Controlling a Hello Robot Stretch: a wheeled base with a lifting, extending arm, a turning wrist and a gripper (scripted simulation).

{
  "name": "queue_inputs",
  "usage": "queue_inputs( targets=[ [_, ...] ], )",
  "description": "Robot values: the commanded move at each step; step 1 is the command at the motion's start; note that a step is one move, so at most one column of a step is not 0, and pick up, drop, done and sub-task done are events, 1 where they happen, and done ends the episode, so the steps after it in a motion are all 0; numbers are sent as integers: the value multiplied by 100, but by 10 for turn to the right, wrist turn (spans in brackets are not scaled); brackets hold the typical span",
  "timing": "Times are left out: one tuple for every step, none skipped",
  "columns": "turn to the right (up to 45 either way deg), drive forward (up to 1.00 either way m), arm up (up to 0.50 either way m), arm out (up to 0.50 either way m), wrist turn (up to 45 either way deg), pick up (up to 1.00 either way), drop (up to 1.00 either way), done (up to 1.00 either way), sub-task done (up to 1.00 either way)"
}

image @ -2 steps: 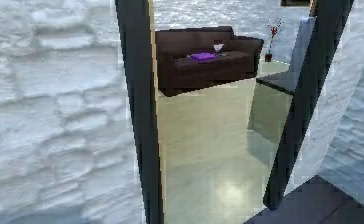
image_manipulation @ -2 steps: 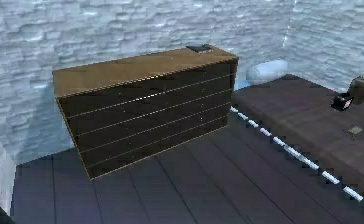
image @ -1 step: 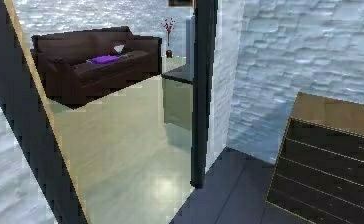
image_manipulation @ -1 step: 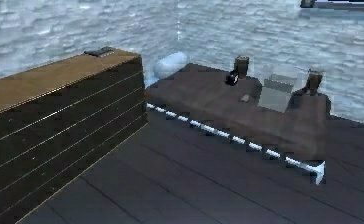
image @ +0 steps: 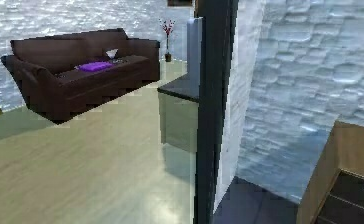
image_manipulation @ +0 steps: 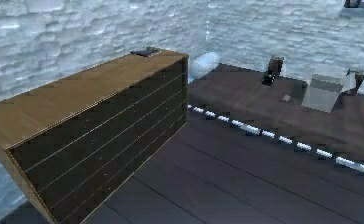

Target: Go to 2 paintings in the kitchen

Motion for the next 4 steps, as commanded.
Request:
queue_inputs(
  targets=[
    [-90,0,0,0,0,0,0,0,0],
    [0,50,0,0,0,0,0,0,0],
    [-450,0,0,0,0,0,0,0,0],
    [-30,0,0,0,0,0,0,0,0]
  ],
)
